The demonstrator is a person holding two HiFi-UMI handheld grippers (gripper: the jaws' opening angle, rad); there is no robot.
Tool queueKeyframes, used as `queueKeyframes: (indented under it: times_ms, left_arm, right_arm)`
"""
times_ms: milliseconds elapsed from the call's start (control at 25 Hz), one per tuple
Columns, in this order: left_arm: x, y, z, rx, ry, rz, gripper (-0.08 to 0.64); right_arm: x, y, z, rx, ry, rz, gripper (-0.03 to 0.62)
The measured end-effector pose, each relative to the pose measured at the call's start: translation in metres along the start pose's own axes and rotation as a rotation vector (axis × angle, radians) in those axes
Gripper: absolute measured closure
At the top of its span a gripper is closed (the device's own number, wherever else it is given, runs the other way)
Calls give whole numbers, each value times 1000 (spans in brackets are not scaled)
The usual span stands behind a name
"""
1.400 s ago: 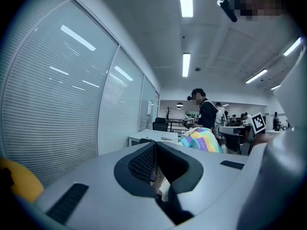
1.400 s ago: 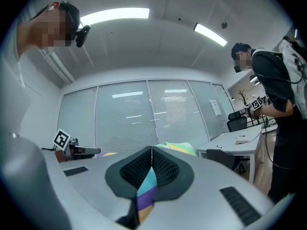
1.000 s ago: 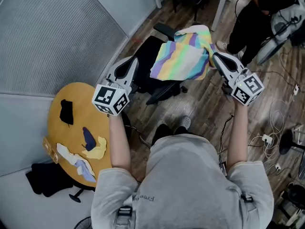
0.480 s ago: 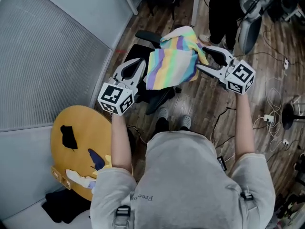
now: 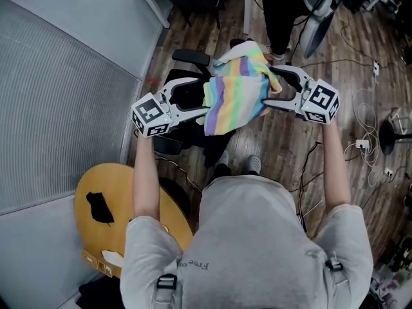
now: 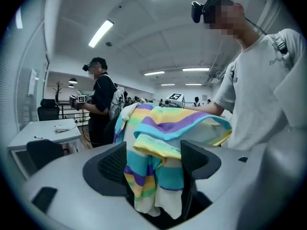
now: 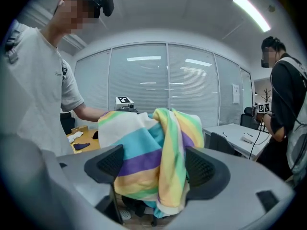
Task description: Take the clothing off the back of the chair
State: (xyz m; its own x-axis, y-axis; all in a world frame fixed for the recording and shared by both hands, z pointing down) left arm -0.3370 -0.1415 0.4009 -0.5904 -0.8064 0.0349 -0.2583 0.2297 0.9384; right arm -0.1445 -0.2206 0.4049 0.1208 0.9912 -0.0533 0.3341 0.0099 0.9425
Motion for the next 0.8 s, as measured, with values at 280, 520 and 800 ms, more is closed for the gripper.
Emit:
queueKeyframes:
  times_ms: [280,520,800]
  left_arm:
    - [18,13,-35,8,143,27,186]
    - [33,18,-50,-12,232,56,152]
    - [35,20,-71,-12,381,106,133]
  right_arm:
    - [-15,5,-7,37,37,-7,210]
    - [-21,9,-13,37,32,-37,198]
    - [-18,12,-15,-37,1,-93,198]
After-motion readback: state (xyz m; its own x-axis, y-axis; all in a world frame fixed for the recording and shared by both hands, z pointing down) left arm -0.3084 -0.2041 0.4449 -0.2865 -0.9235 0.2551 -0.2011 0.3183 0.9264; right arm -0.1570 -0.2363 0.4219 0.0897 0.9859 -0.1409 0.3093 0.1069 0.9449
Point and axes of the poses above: the fingertips, and each gripper's own axes: z backward along the fingers, x to its left, y out of its underside, the point moved 3 cm from there along z, backward along the fingers, and after that the axes turned 6 degrees about -y, right-handed, at the moved point
